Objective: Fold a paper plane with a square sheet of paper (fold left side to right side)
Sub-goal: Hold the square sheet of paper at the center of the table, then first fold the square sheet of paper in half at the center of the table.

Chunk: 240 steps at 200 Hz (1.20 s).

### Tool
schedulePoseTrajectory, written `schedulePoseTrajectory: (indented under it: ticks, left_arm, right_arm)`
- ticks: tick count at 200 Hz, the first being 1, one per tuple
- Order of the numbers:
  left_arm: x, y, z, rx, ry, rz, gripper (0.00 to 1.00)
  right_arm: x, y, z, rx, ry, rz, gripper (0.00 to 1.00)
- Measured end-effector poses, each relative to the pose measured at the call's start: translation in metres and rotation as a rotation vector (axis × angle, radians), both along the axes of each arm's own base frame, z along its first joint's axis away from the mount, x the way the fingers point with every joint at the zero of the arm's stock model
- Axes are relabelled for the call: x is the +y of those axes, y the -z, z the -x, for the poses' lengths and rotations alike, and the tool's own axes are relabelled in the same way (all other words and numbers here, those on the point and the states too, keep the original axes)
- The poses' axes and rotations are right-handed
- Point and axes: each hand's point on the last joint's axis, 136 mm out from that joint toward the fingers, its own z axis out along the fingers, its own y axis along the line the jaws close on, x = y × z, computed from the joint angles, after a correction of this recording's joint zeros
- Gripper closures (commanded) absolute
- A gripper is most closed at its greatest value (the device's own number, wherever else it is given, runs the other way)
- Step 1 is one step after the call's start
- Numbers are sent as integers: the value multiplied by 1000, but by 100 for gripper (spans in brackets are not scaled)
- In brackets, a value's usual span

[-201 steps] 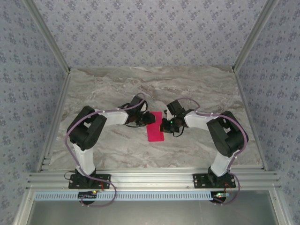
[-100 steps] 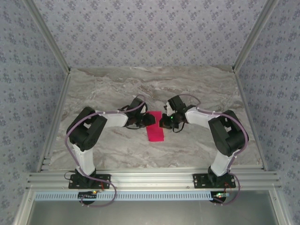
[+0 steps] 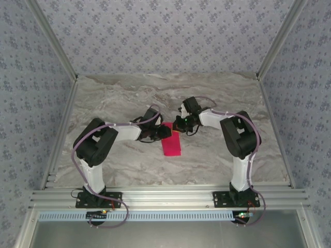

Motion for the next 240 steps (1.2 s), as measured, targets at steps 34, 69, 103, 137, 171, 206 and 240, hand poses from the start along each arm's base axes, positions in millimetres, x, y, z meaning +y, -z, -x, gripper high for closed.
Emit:
schedulePoseTrajectory:
  ticks: [34, 69, 103, 137, 171, 206, 240]
  left_arm:
    - [1, -1, 1, -5, 0, 0, 74]
    - [7, -4, 12, -8, 2, -5, 69]
    - [15, -11, 22, -6, 4, -3, 68]
    - [10, -22, 24, -25, 17, 26, 68]
    - [7, -24, 22, -34, 20, 42, 68]
    - [3, -8, 26, -10, 34, 31, 68]
    - [-3, -4, 34, -7, 60, 24, 70]
  right_arm:
    - [4, 6, -6, 9, -1, 5, 100]
    - [5, 8, -4, 10, -4, 18, 100]
    - [5, 8, -4, 10, -5, 20, 100]
    - [6, 8, -3, 10, -6, 20, 100]
    - [6, 8, -3, 8, -6, 23, 100]
    - [6, 8, -3, 6, -6, 26, 100]
    - [6, 9, -3, 6, -7, 27, 100]
